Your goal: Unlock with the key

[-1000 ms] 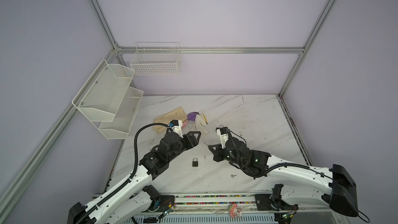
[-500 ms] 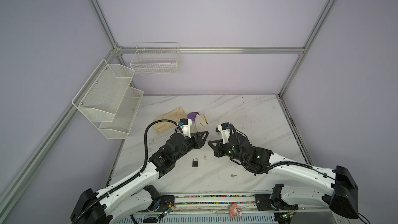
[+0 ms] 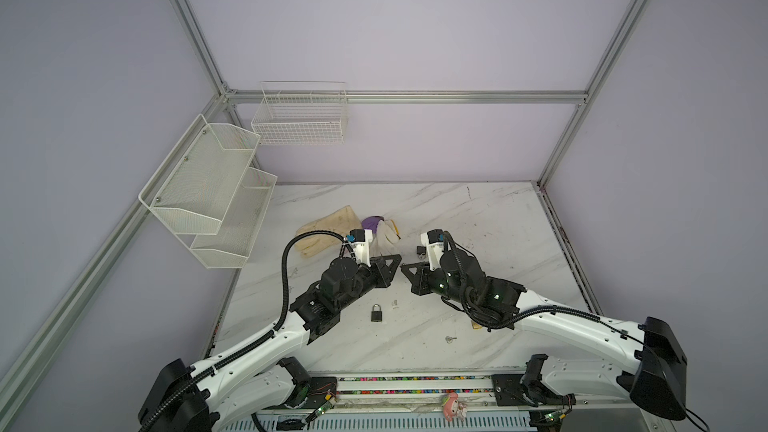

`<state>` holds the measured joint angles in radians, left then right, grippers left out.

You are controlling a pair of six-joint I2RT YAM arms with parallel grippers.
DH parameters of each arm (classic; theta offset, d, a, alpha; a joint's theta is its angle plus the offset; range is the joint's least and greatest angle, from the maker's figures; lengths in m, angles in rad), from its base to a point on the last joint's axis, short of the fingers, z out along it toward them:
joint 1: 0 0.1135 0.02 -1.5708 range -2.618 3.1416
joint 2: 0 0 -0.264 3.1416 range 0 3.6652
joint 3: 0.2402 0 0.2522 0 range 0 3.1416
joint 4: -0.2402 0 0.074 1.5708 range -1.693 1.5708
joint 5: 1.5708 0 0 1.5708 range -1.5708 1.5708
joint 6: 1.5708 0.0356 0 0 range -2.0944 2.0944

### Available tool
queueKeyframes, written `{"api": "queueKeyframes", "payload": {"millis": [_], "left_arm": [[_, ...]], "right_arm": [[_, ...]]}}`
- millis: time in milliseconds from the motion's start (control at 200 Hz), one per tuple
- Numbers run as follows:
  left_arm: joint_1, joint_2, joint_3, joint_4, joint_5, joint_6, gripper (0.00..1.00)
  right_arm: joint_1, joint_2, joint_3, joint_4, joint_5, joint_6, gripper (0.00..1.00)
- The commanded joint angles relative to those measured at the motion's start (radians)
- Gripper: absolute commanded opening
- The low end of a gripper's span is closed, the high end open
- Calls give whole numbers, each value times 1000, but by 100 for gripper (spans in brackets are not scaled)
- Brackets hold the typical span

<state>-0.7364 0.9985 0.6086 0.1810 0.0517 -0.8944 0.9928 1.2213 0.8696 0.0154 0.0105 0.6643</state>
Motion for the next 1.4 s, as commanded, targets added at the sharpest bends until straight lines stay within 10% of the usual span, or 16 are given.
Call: {"api": "queueKeyframes", "payload": {"millis": [0, 330, 495, 690, 1045, 1395], "left_arm": [[-6, 0, -43, 66, -3, 18, 10], [-6, -6, -47, 71, -25, 37, 0], [17, 0, -7, 67, 32, 158, 0], [92, 38, 66, 58, 233, 267, 0], [135, 58, 111, 132, 369, 275, 0], [141, 105, 148, 213, 437, 236, 0]], "right_arm": [[-6, 3, 14, 14, 0, 4, 0], [-12, -3, 20, 13, 2, -6, 0], [-33, -42, 22, 6, -47, -32, 39], [-154, -87, 21, 56, -372, -129, 58], [-362, -45, -36, 170, -781, -126, 57], [-393, 1, -130, 370, -887, -43, 50]]}}
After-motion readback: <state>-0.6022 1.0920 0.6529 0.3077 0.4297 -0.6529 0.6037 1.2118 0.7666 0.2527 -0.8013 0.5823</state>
